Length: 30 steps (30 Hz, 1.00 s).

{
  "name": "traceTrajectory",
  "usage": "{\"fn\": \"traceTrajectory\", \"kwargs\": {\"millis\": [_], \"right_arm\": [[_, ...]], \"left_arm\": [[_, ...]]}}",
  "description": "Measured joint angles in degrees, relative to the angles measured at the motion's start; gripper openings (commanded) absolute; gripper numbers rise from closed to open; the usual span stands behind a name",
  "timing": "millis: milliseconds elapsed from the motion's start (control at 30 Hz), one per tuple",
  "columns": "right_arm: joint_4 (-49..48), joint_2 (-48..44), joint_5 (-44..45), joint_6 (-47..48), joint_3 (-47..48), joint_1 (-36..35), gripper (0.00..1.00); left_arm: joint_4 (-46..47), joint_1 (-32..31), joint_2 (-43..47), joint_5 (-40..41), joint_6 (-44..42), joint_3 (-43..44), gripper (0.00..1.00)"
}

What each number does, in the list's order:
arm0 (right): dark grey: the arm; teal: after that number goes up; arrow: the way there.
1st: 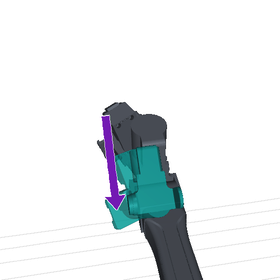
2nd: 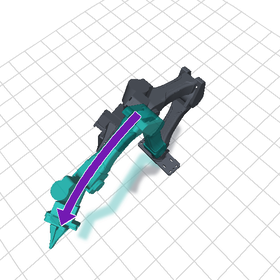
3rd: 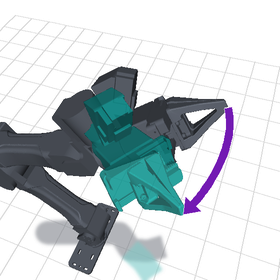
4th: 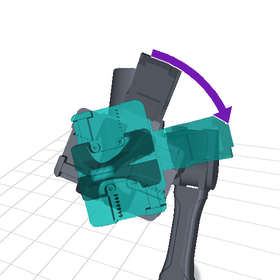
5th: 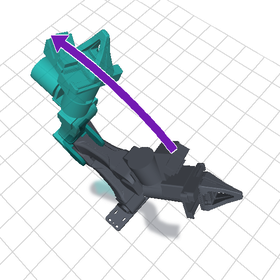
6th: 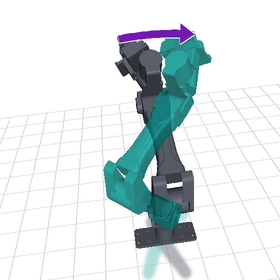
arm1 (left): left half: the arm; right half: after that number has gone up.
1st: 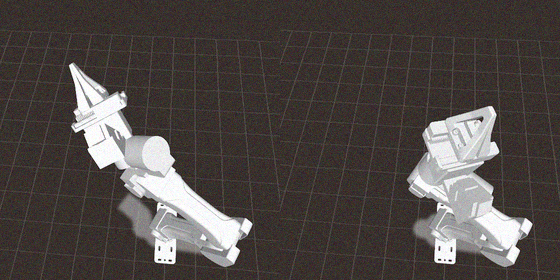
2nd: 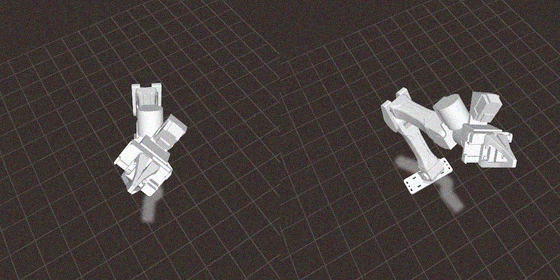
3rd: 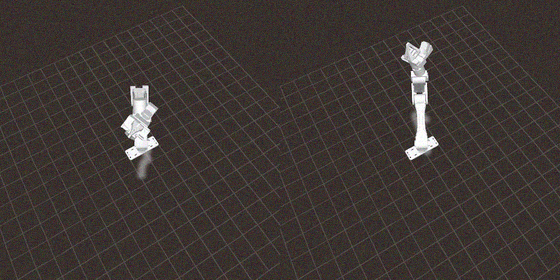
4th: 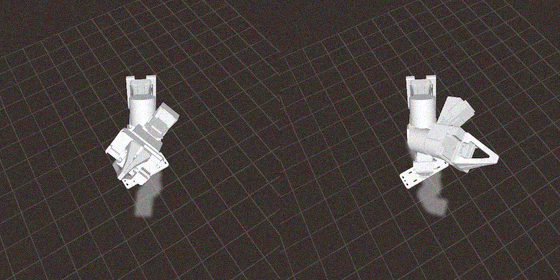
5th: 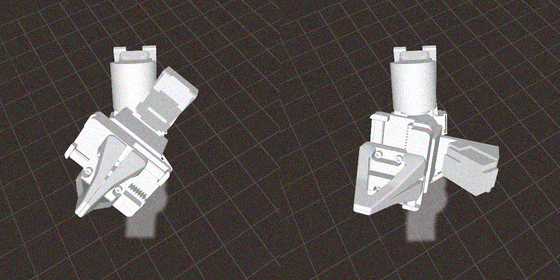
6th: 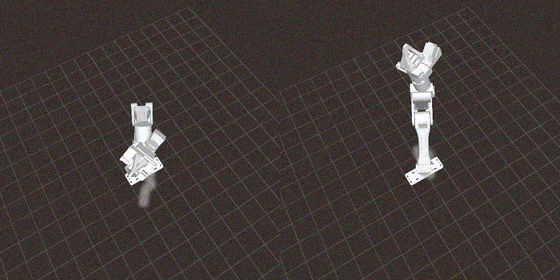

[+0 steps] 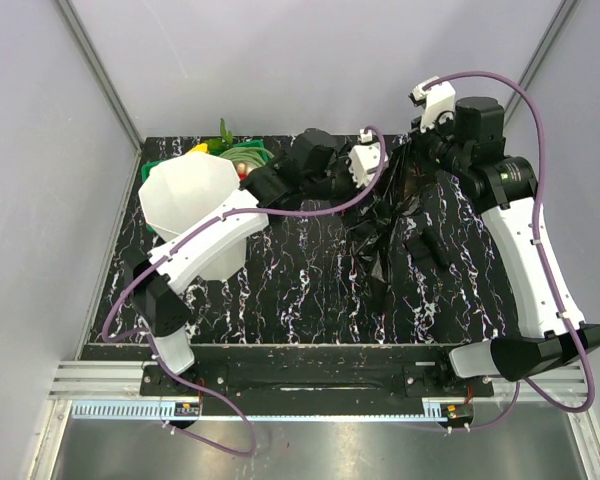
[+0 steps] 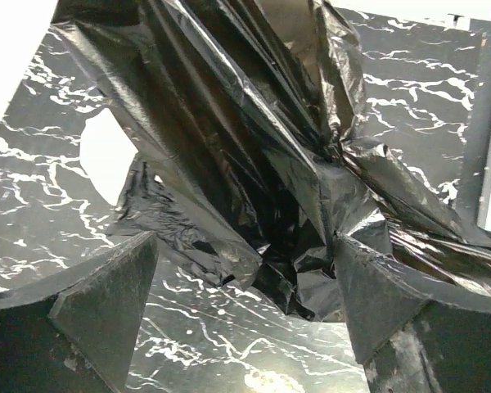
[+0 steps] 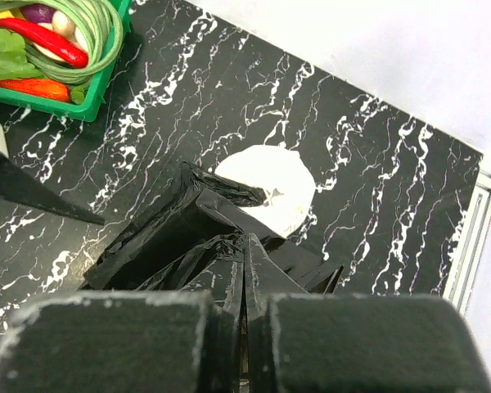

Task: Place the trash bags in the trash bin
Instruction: Unfold the trash bag at the center of the board.

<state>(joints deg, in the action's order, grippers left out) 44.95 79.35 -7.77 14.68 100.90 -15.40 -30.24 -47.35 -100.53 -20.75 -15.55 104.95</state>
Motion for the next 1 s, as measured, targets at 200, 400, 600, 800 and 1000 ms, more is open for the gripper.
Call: {"fn": "traceTrajectory", "kwargs": {"millis": [200,400,600,800,1000], "right_arm": [[-0.2,0.0,3.4,-1.4,-3.1,0.0,0.00],[-0.2,0.3,5.8,-3.6,-5.1,0.0,0.00],[-0.9,0.3,7.5,-5.7,-5.4,-0.2,0.00],[-3.3,0.2,9.4,-8.6,-6.4,-0.5,0.00],[-4.9,0.2,9.9,-12.3,-8.4,-0.8,0.00]], "left_arm": [[0.0,-0.4,-0.3,-2.2,6.2,1.5,0.92],[0.4,-0.5,-0.3,-2.7,10.5,4.7,0.93],[0.4,-2.0,-1.3,0.1,13.8,5.0,0.94],[0.8,-3.7,-4.2,2.9,19.9,5.0,0.95],[1.9,-6.6,-5.4,9.3,24.2,5.0,0.94]]}}
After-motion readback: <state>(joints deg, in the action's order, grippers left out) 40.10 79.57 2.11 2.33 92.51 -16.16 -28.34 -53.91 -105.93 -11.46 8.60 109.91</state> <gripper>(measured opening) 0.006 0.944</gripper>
